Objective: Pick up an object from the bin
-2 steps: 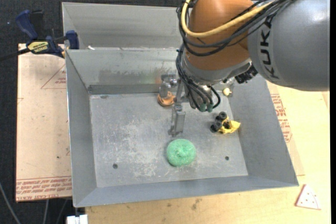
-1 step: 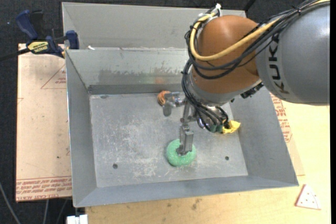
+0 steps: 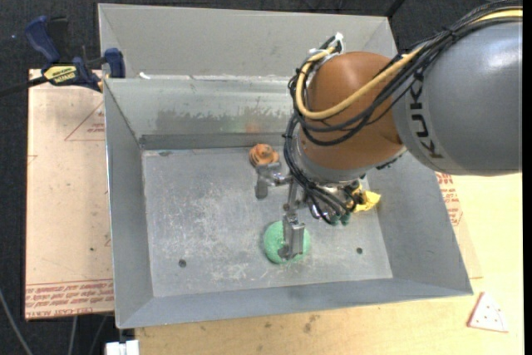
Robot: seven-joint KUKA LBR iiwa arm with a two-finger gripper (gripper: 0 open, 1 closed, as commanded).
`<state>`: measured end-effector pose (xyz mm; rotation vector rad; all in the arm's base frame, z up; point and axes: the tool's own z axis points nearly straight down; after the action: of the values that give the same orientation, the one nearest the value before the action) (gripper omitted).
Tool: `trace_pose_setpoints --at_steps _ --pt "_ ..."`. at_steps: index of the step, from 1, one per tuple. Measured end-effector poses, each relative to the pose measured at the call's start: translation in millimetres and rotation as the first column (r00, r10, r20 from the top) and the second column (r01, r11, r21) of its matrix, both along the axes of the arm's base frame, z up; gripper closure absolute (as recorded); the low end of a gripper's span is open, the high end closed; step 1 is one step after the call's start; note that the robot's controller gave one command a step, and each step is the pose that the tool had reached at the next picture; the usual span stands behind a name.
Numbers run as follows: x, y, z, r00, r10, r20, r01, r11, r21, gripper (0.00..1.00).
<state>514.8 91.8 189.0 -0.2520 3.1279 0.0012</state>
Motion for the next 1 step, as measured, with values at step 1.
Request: trace_pose_setpoints --at_steps 1 --pt "8.5 -24.7 -17.3 0.994 0.112 -0.005 -0.112 0.994 0.000 0.00"
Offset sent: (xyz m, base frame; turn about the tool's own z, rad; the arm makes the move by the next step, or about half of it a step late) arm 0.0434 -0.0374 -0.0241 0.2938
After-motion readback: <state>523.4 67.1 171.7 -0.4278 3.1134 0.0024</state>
